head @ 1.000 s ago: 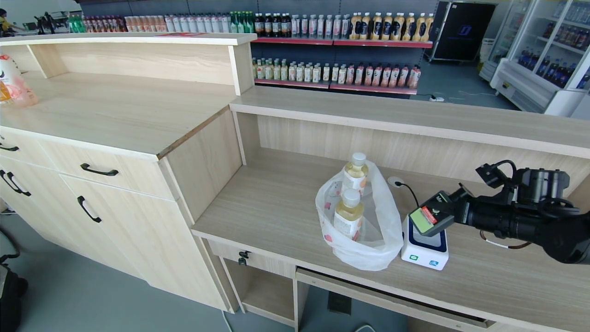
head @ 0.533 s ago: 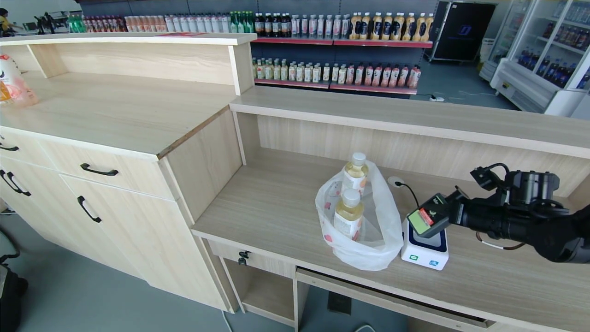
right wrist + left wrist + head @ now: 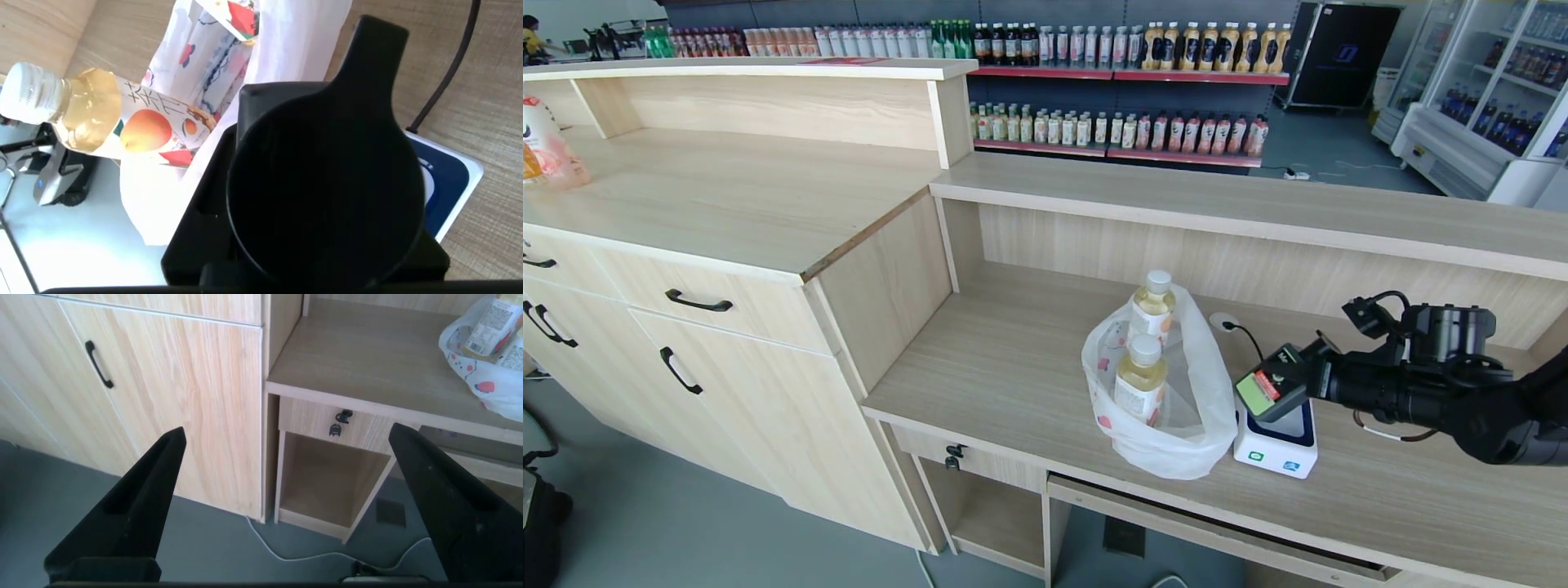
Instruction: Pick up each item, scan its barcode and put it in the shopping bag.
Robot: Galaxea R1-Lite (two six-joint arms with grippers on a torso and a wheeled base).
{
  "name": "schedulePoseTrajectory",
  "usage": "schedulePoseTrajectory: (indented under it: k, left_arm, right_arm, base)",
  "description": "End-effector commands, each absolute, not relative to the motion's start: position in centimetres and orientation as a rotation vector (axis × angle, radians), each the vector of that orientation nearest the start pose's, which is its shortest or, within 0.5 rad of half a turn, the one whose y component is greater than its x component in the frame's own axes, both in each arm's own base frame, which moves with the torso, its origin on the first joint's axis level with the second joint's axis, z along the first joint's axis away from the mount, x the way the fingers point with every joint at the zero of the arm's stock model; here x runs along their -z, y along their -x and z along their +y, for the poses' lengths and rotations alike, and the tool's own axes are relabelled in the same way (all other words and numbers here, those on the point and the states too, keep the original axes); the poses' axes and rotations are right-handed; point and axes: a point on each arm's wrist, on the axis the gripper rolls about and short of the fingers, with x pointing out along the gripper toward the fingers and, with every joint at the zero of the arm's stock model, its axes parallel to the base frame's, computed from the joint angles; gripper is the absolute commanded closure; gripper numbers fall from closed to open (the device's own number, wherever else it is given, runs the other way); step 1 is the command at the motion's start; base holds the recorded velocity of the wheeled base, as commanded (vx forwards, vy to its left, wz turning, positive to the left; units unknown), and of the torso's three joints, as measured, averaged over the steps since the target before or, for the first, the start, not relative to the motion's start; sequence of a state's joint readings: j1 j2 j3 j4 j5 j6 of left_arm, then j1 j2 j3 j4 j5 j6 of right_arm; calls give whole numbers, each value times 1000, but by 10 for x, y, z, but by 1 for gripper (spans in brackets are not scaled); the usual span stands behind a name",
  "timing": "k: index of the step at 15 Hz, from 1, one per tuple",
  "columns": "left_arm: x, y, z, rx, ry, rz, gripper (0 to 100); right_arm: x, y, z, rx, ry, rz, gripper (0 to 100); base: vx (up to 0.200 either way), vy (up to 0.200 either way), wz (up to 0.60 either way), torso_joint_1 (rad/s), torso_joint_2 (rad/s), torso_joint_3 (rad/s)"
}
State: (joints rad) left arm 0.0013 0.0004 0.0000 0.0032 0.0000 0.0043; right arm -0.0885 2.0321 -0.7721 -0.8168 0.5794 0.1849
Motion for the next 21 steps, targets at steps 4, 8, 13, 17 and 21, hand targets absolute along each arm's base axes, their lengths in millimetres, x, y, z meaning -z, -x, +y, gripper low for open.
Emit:
schedulePoseTrajectory:
  k: [4,8,13,17,21]
  left_arm:
    - [-75,23,0,-2,-5,3,0]
    - [-75,23,0,-2,-5,3,0]
    - [-75,23,0,-2,-5,3,0]
    - [-75,23,0,-2,-5,3,0]
    - [-75,23,0,-2,-5,3,0]
  right_arm:
    - [-83,-348,-19,-444,-324,466,100]
    - [-144,-320,-24,-443,-115,261,100]
    - [-158,-271,-51,-333,461,136,100]
    - [-160,-264,-46,-298,506,128,100]
    - [-152,-280,-36,-339,405,167,100]
  base:
    - [0,0,0,0,0,0]
    - [0,0,0,0,0,0]
    - [0,0,0,0,0,0]
    - [0,0,450,4,1,1]
    - [0,0,300,0,1,2]
